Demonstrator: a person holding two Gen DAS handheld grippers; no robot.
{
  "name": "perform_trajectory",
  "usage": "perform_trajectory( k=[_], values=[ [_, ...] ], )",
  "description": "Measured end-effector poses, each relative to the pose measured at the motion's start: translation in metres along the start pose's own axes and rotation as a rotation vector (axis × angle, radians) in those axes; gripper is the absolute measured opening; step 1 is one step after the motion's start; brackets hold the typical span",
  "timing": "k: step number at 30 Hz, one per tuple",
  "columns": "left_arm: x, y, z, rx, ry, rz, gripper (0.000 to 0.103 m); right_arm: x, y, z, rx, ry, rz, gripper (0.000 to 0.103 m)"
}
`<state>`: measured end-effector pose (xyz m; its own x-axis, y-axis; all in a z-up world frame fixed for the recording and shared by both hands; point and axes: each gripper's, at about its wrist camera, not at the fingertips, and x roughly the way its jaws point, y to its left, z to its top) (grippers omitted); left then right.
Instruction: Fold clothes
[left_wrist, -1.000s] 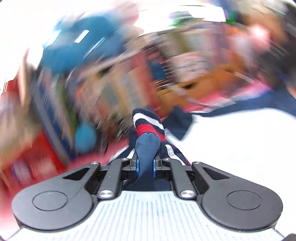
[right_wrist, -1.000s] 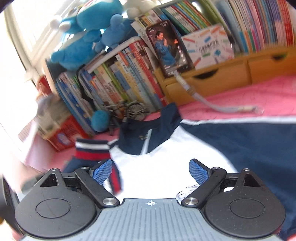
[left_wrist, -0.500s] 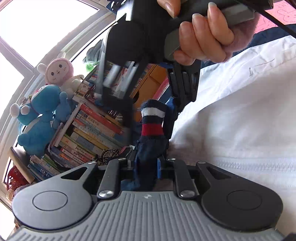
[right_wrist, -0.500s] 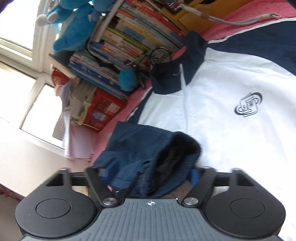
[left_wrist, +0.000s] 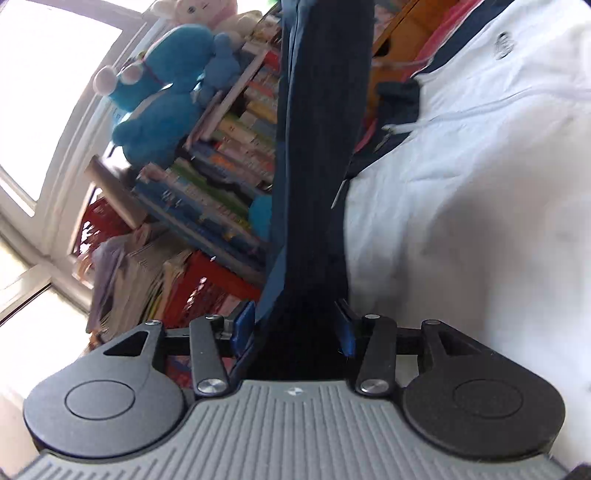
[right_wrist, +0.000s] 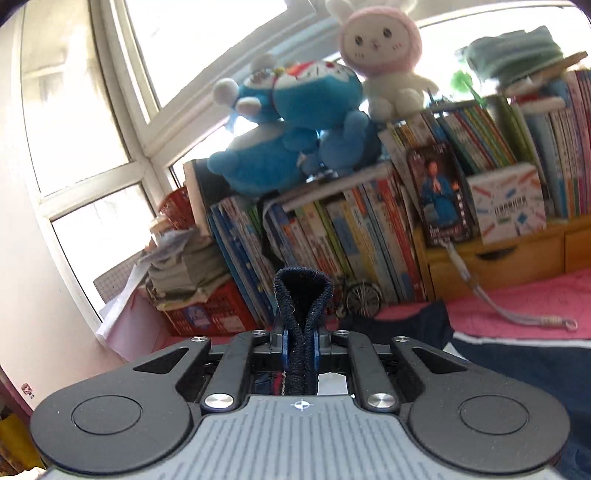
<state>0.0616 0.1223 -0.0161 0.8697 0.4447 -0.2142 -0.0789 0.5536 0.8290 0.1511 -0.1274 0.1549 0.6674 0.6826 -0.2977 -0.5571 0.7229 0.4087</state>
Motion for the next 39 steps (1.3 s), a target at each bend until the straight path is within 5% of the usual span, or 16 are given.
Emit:
perform_trajectory(
  k=[2, 5, 8, 10, 15, 17, 20, 23, 26, 28, 30, 32, 35, 39],
  values=[
    [0.023, 0.017, -0.010, -0.099, 0.112, 0.079, 0.045, 0.000, 0.007, 0.008, -0.019, -0.037, -0.025, 0.013],
    [0.040, 0.051, -0.034, -0.304, 0.264, 0.060, 0.055, 0.006, 0.004, 0.007, -0.010, -0.004, -0.034, 0.013],
    [0.031, 0.065, -0.052, -0.410, 0.329, -0.011, 0.057, 0.019, 0.005, -0.005, -0.033, 0.037, -0.070, 0.012],
    [0.016, 0.064, -0.059, -0.392, 0.334, -0.005, 0.057, 0.026, 0.003, -0.013, -0.030, 0.049, -0.084, 0.012],
    [-0.034, 0.064, -0.042, -0.321, 0.178, -0.025, 0.057, 0.034, -0.004, -0.018, 0.022, 0.073, -0.056, 0.012],
    [-0.056, 0.071, -0.018, -0.361, 0.054, -0.097, 0.060, 0.036, -0.005, -0.018, 0.040, 0.081, -0.038, 0.012],
    [-0.079, 0.067, 0.024, -0.394, -0.133, -0.260, 0.079, 0.037, -0.004, -0.018, 0.081, 0.095, 0.014, 0.012],
    [-0.076, 0.040, 0.062, -0.380, -0.224, -0.335, 0.079, 0.035, -0.002, -0.018, 0.136, 0.118, 0.076, 0.012],
    [-0.068, 0.007, 0.093, -0.314, -0.288, -0.291, 0.076, 0.031, -0.004, -0.017, 0.227, 0.153, 0.161, 0.012],
    [-0.060, -0.008, 0.106, -0.293, -0.296, -0.245, 0.052, 0.026, -0.005, -0.017, 0.256, 0.164, 0.193, 0.012],
    [-0.045, -0.005, 0.108, -0.329, -0.253, -0.206, 0.013, 0.019, -0.006, -0.016, 0.257, 0.165, 0.206, 0.012],
    [-0.029, 0.013, 0.097, -0.369, -0.209, -0.164, 0.007, 0.014, -0.010, -0.016, 0.238, 0.156, 0.184, 0.019],
    [-0.002, 0.056, 0.071, -0.296, -0.123, 0.001, 0.006, 0.006, -0.030, -0.022, 0.253, 0.123, 0.149, 0.062],
    [0.060, 0.145, 0.011, -0.185, 0.078, 0.284, 0.005, 0.012, -0.050, -0.040, 0.197, 0.155, 0.045, 0.066]
  ],
)
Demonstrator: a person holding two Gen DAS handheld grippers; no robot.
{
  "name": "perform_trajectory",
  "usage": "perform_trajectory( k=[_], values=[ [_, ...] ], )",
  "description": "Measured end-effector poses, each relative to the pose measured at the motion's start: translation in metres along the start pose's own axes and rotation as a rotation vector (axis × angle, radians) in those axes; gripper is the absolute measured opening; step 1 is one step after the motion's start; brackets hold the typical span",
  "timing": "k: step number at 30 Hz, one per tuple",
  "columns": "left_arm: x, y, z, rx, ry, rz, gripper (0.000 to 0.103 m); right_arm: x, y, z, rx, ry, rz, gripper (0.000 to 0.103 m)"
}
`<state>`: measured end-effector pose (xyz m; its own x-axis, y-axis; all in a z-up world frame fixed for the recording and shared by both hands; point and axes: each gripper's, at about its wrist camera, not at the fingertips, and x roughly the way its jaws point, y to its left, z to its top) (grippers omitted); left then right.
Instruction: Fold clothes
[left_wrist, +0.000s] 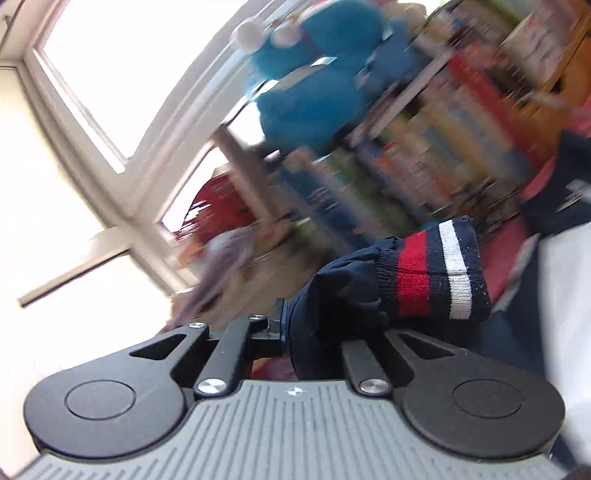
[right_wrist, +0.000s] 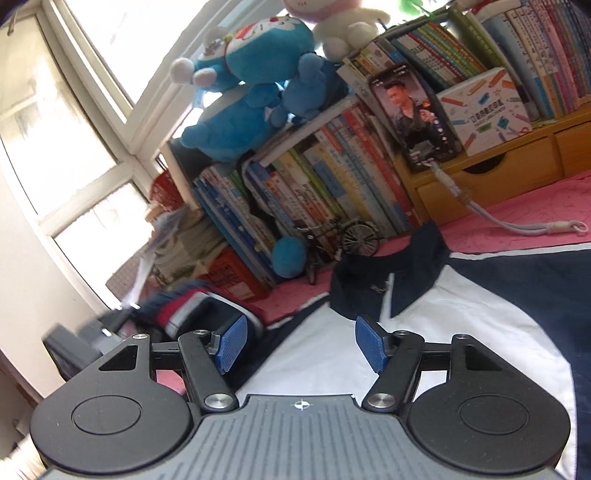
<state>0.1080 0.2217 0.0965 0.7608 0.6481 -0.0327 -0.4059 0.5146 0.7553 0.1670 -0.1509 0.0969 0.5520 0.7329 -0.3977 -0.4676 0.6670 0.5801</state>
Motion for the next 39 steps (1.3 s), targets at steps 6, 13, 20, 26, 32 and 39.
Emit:
perform_trajectory(
  k=[6, 13, 20, 26, 32, 39],
  values=[
    [0.117, 0.104, -0.076, -0.181, 0.507, 0.123, 0.024, 0.034, -0.021, -0.024, -0.010, 0.117, -0.102, 0.066],
    [0.124, 0.103, -0.115, -0.303, 0.638, 0.131, 0.070, 0.056, -0.019, -0.033, -0.037, 0.185, -0.138, 0.066],
    [0.136, 0.132, -0.133, -0.653, 0.745, 0.142, 0.070, 0.064, -0.008, -0.041, -0.110, 0.222, -0.163, 0.066],
    [0.140, 0.114, -0.123, -0.370, 0.751, 0.215, 0.070, 0.070, -0.007, -0.044, -0.128, 0.233, -0.181, 0.066],
    [0.141, 0.145, -0.104, -0.418, 0.640, 0.227, 0.071, 0.074, -0.009, -0.048, -0.153, 0.240, -0.192, 0.066],
    [0.143, 0.187, -0.135, -0.883, 0.660, 0.181, 0.070, 0.075, -0.011, -0.051, -0.175, 0.218, -0.189, 0.066]
  ],
)
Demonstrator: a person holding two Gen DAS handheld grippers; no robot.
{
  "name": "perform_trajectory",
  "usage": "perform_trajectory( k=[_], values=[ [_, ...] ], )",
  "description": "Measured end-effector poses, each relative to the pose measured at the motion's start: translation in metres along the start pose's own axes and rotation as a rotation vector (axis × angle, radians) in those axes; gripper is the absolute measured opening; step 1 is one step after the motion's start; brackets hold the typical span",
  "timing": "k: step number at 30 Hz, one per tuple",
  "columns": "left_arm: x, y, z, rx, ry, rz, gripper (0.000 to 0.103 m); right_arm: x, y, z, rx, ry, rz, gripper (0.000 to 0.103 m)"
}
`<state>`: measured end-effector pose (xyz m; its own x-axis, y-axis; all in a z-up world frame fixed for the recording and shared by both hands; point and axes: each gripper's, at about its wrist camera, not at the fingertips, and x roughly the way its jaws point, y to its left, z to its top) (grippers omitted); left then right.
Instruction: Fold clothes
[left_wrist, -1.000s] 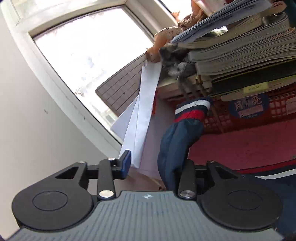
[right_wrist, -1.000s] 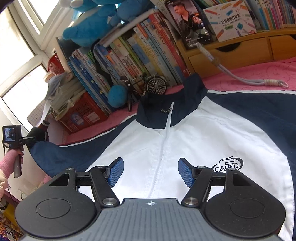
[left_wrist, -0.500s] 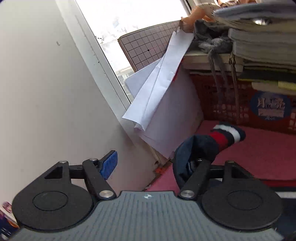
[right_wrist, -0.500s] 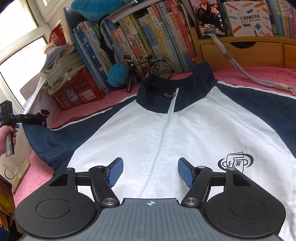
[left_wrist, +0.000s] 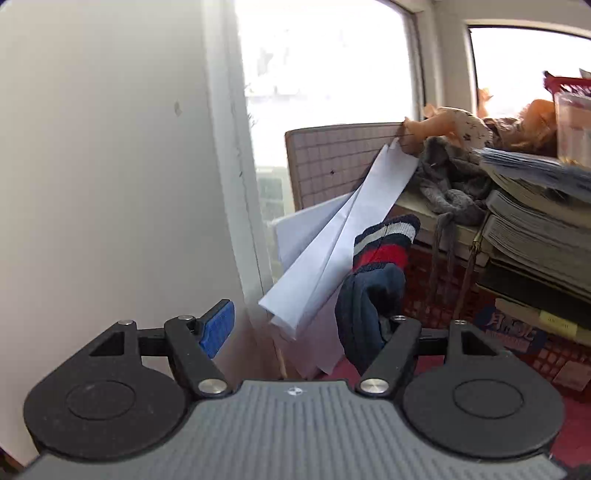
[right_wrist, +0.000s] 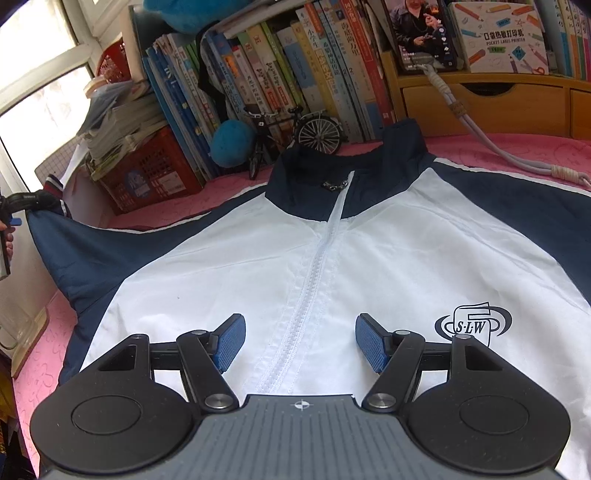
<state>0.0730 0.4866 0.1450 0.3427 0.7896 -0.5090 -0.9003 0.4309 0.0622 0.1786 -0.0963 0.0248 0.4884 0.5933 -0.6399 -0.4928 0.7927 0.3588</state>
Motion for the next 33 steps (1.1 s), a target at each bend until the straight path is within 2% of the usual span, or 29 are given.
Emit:
perform_trajectory(
  k=[1, 3, 5, 8, 10, 11, 15, 16, 17, 18, 22, 24, 25, 27, 29, 31, 33],
  values=[
    [0.008, -0.002, -0.004, 0.039, 0.056, 0.043, 0.070, 0.000, 0.001, -0.001, -0.009, -0.002, -0.003, 0.067],
    [0.022, -0.017, -0.019, 0.223, 0.129, 0.144, 0.068, 0.001, 0.003, -0.002, -0.028, -0.005, -0.010, 0.068],
    [0.025, -0.032, -0.037, 0.382, 0.108, 0.191, 0.068, 0.002, 0.007, -0.003, -0.053, -0.006, -0.016, 0.068],
    [0.030, -0.043, -0.053, 0.478, 0.122, 0.240, 0.068, 0.003, 0.011, -0.003, -0.083, -0.008, -0.026, 0.070],
    [0.036, -0.045, -0.059, 0.490, 0.158, 0.232, 0.069, 0.004, 0.013, -0.004, -0.095, -0.009, -0.032, 0.071],
    [0.033, -0.043, -0.060, 0.464, 0.131, 0.201, 0.068, 0.004, 0.014, -0.005, -0.099, -0.011, -0.034, 0.072],
    [0.004, -0.031, -0.055, 0.321, -0.113, 0.030, 0.068, 0.006, 0.017, -0.008, -0.131, -0.020, -0.035, 0.075],
    [-0.007, -0.029, -0.053, 0.288, -0.183, -0.006, 0.069, 0.006, 0.018, -0.009, -0.145, -0.021, -0.038, 0.075],
    [-0.013, -0.030, -0.050, 0.270, -0.215, -0.027, 0.074, 0.006, 0.019, -0.009, -0.158, -0.022, -0.041, 0.076],
    [-0.014, -0.036, -0.050, 0.293, -0.183, -0.030, 0.075, 0.007, 0.020, -0.010, -0.165, -0.023, -0.044, 0.077],
    [-0.005, -0.063, -0.074, 0.469, 0.045, -0.018, 0.074, 0.010, 0.023, -0.011, -0.172, -0.037, -0.053, 0.079],
    [0.002, -0.067, -0.101, 0.526, 0.120, 0.008, 0.067, 0.011, 0.023, -0.012, -0.170, -0.044, -0.055, 0.081],
    [0.009, -0.069, -0.112, 0.537, 0.159, 0.025, 0.065, 0.011, 0.024, -0.013, -0.173, -0.047, -0.057, 0.081],
    [0.026, -0.065, -0.127, 0.492, 0.235, 0.049, 0.064, 0.012, 0.025, -0.014, -0.188, -0.047, -0.064, 0.081],
    [0.035, -0.061, -0.134, 0.436, 0.200, 0.084, 0.065, 0.011, 0.025, -0.015, -0.195, -0.046, -0.067, 0.081],
    [0.045, -0.063, -0.137, 0.463, 0.150, 0.140, 0.065, 0.009, 0.024, -0.015, -0.199, -0.045, -0.073, 0.081],
    [0.054, -0.068, -0.139, 0.483, 0.108, 0.192, 0.065, 0.006, 0.019, -0.014, -0.200, -0.049, -0.124, 0.081]
  ],
)
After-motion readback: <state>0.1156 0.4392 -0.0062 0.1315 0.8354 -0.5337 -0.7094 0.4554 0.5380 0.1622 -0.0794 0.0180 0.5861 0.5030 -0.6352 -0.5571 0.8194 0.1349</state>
